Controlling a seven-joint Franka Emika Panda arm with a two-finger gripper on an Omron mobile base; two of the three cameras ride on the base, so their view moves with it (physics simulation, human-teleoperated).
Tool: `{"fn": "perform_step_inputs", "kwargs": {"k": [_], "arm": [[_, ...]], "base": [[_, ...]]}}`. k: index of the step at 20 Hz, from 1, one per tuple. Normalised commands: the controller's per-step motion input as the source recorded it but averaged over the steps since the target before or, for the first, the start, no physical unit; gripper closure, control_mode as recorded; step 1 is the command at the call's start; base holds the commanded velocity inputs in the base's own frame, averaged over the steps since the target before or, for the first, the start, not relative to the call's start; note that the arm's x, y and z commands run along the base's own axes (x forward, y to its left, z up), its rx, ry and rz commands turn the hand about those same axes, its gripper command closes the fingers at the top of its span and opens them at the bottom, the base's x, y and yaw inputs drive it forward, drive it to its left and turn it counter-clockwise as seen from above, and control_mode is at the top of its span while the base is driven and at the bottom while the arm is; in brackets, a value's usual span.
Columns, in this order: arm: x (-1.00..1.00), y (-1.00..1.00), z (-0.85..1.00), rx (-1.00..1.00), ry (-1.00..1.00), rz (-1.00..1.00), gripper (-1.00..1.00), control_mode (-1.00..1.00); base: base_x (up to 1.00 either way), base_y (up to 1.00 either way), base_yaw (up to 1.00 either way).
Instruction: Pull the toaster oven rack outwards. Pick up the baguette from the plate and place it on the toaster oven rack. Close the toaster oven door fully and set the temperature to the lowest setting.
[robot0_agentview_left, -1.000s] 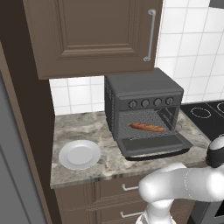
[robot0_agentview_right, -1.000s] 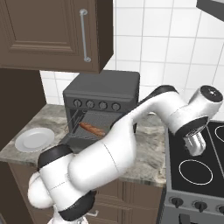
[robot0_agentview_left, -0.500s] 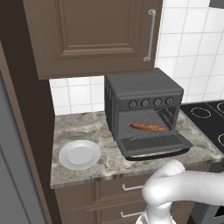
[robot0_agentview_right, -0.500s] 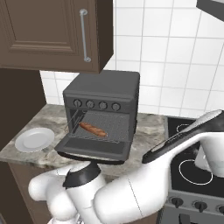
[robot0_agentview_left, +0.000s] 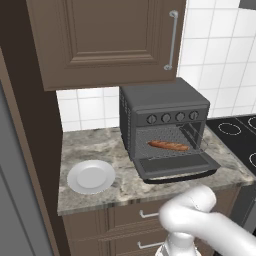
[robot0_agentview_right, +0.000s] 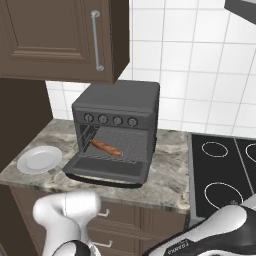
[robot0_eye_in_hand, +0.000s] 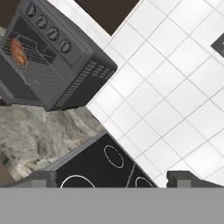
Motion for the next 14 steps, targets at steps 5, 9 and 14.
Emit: {"fn": "perform_step_inputs", "kwargs": {"k": [5,9,14], "arm": [[-1.0,0.73,-0.76,-0.02,-0.27,-0.54,-1.0,-1.0],[-0.98,0.99,-0.76,-0.25,-0.08,-0.31,-1.0,-1.0],[-0.22,1.0,-0.25,-0.49,0.07,-0.05,-1.0,-1.0]], "base": [[0.0,0.0,0.0],[0.0,0.0,0.0],[0.0,0.0,0.0]]}}
